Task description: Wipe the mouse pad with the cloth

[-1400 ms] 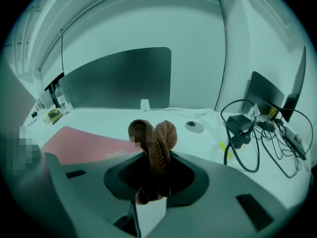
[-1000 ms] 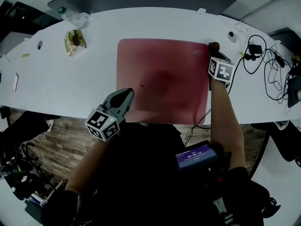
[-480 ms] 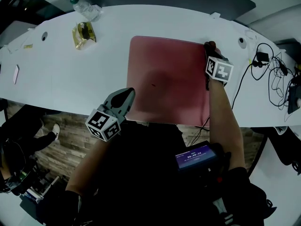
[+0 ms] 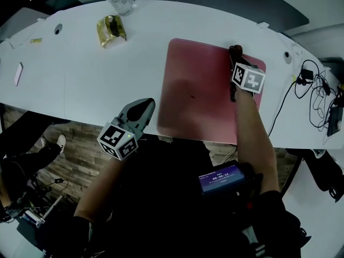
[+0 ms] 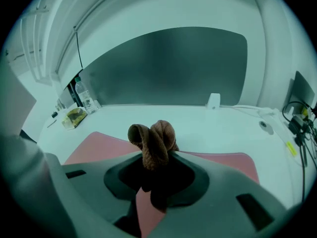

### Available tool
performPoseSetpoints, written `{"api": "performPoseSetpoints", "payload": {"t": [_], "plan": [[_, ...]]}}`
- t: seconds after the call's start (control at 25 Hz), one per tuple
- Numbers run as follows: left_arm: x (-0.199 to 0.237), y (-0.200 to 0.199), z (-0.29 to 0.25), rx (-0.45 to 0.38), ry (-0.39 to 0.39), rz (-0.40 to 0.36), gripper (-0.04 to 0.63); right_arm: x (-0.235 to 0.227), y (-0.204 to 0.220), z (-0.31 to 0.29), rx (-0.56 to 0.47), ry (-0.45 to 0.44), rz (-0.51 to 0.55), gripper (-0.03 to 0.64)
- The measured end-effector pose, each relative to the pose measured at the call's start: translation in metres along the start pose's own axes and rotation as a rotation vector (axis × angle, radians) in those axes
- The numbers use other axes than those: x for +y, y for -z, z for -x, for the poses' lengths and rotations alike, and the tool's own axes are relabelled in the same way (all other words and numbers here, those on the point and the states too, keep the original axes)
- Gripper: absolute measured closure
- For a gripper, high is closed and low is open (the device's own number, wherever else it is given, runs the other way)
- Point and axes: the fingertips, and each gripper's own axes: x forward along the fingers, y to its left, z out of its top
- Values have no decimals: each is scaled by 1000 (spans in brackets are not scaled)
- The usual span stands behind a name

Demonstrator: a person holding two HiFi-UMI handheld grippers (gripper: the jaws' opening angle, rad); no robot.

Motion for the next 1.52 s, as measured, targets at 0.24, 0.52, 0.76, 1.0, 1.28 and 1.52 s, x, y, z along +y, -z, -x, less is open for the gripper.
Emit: {"api": "performPoseSetpoints", "payload": {"t": [0.24, 0.52, 0.76, 1.0, 1.28, 1.52], "plan": [[23, 2, 24, -10, -16, 19, 586, 46, -5, -12, 4, -44, 8, 500], [41, 4, 45, -24, -28, 43, 586, 102, -13, -29, 6, -103, 32, 500], [52, 13, 62, -22, -29, 62, 586, 145, -18, -43, 5, -135, 61, 500], [63, 16, 76, -21, -26, 74, 586, 187, -22, -54, 5, -171, 116, 500], [67, 16, 84, -1, 12, 64, 586, 234, -23, -61, 7, -232, 159, 500], [78, 12, 89, 7, 30, 47, 586, 250, -24, -64, 5, -248, 147, 500]]}}
